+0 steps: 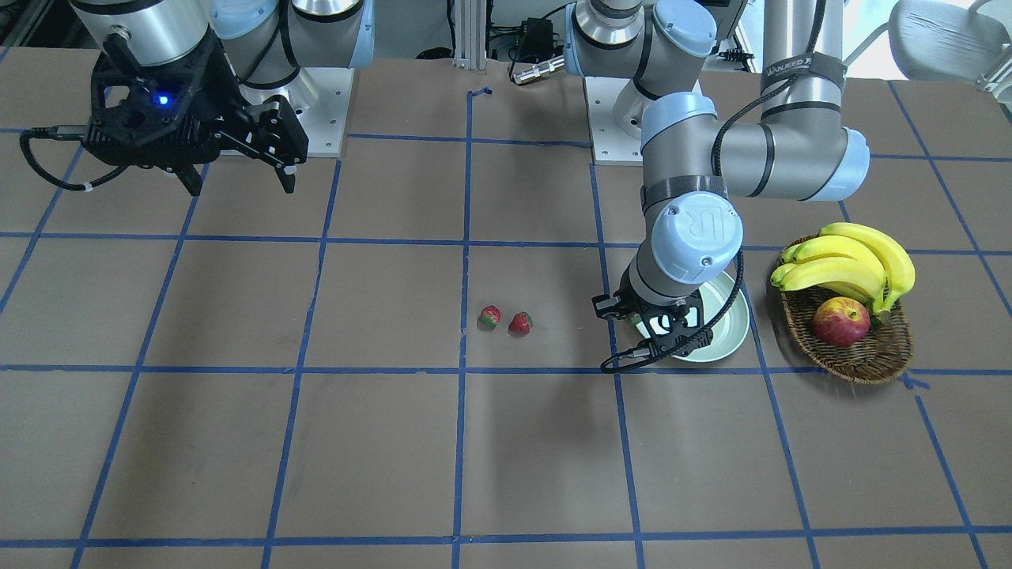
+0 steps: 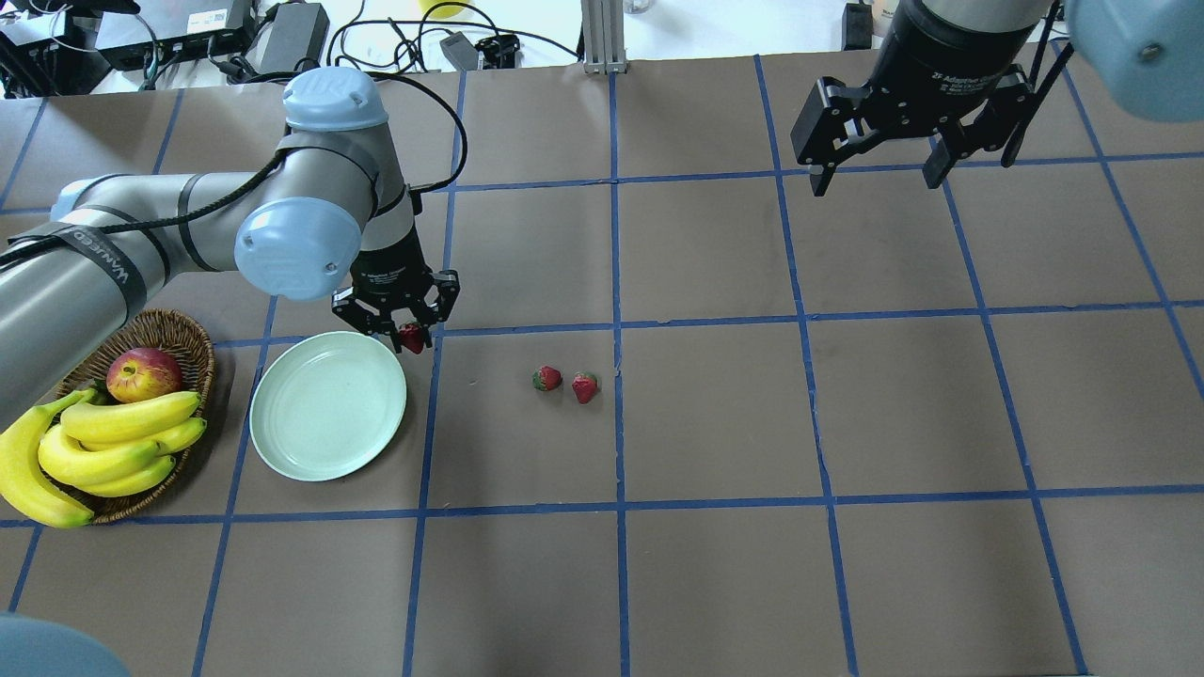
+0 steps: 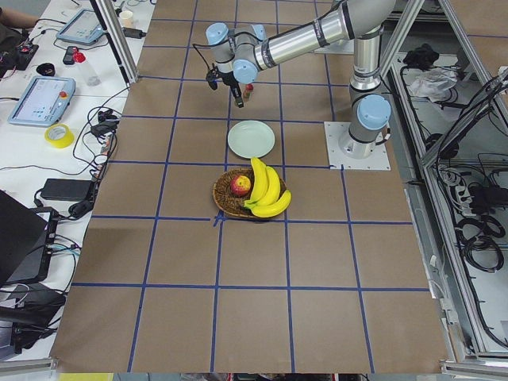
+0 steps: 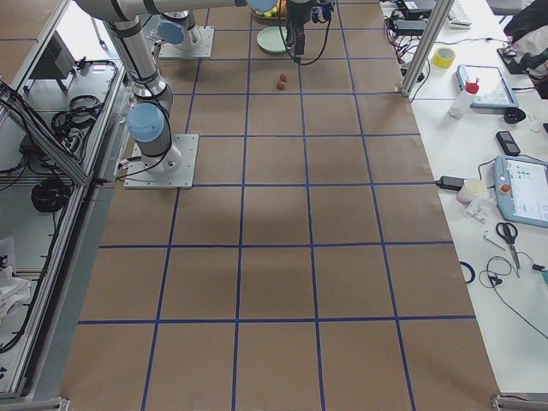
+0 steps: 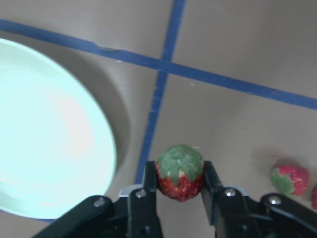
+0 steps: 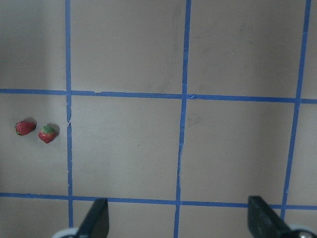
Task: Collect all strawberries into plate
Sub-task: 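Carry the strawberry over the plate and open the left gripper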
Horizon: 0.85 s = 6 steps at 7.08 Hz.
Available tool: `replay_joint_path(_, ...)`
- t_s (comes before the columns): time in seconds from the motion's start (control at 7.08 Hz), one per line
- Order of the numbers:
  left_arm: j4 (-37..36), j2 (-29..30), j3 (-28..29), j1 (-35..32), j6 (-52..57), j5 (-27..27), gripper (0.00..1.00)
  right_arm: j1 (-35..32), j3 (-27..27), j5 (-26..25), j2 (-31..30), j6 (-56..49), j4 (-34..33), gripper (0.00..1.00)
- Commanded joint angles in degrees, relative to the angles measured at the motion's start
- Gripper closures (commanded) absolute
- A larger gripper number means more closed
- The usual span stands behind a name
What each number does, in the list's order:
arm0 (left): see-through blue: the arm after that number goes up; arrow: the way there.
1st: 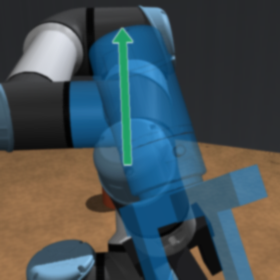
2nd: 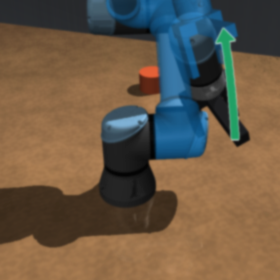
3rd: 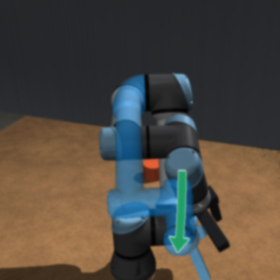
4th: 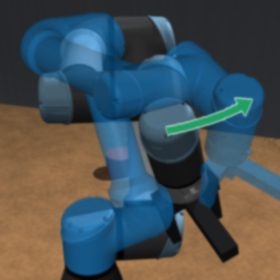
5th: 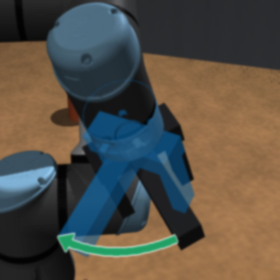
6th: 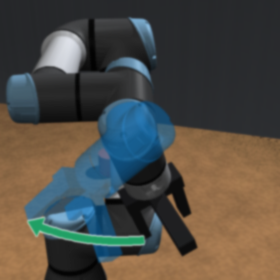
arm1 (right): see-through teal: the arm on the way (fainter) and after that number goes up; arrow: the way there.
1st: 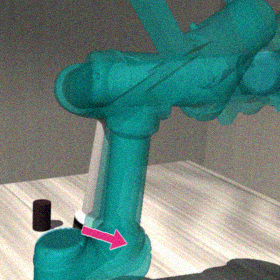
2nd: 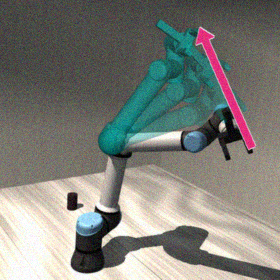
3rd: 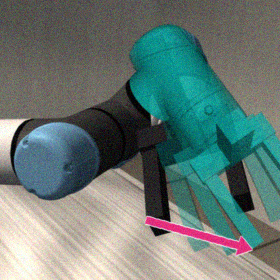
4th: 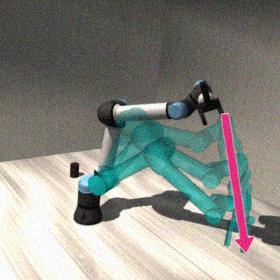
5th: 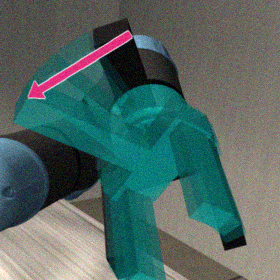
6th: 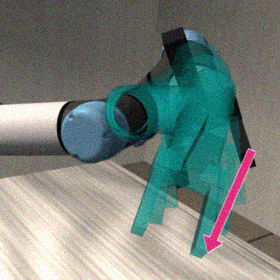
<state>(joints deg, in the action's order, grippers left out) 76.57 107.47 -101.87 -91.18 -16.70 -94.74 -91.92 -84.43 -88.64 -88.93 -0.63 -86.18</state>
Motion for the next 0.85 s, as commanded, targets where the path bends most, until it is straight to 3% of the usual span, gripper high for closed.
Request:
replay_joint_path(0.0, -1.05, 0.37, -5.32, 2.58, 0.71, -5.59, 1.0, -0.01, -0.03, -0.13, -0.01, 0.02, -0.04, 0.0)
replay_joint_path(0.14, -6.47, 1.25, -6.67, 2.93, 4.27, -7.29, 1.0, 0.08, -0.03, -0.13, -0.01, -0.07, 0.05, 0.0)
replay_joint_path(0.57, -7.23, 1.69, -8.6, 9.08, 11.95, -7.3, 1.0, 0.08, -0.03, -0.31, -0.01, -0.07, 0.05, 0.0)
replay_joint_path(0.71, -7.14, 1.61, -8.61, 9.09, 12.13, -7.39, 0.41, 0.08, -0.03, -0.22, -0.1, -0.07, -0.04, 0.0)
